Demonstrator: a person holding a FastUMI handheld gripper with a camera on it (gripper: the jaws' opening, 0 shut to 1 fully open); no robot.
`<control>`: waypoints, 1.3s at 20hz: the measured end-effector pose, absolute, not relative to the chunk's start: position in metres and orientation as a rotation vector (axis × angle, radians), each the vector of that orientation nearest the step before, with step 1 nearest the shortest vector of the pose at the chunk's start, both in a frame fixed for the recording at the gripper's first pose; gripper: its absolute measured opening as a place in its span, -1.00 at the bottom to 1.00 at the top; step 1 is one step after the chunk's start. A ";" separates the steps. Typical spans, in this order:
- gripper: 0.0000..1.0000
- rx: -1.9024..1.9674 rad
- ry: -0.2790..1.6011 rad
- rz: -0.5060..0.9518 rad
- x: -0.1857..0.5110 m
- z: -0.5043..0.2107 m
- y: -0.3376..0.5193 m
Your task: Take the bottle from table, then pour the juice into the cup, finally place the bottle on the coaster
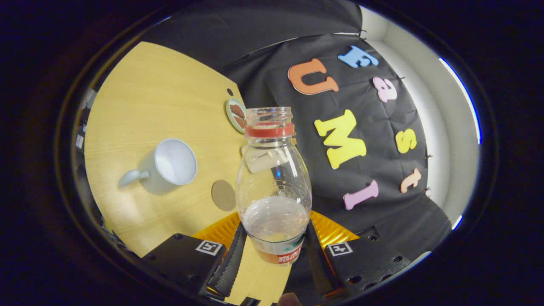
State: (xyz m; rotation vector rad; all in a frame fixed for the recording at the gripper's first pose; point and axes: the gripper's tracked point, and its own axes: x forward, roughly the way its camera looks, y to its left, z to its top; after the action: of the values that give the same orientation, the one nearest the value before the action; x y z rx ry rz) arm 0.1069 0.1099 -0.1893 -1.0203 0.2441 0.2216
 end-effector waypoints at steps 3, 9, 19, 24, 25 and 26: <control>0.51 -0.832 0.284 0.259 0.100 -0.185 0.112; 0.52 -0.482 0.290 0.313 0.091 -0.154 0.111; 0.51 -0.053 0.219 0.277 0.118 -0.105 0.069; 0.50 0.042 0.245 0.283 0.148 -0.120 0.067; 0.50 0.052 0.254 0.289 0.153 -0.123 0.069; 0.50 0.067 0.256 0.296 0.160 -0.126 0.070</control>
State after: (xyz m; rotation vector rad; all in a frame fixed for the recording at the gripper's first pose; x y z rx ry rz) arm 0.1603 0.0703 -0.1263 0.0671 0.2560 0.2956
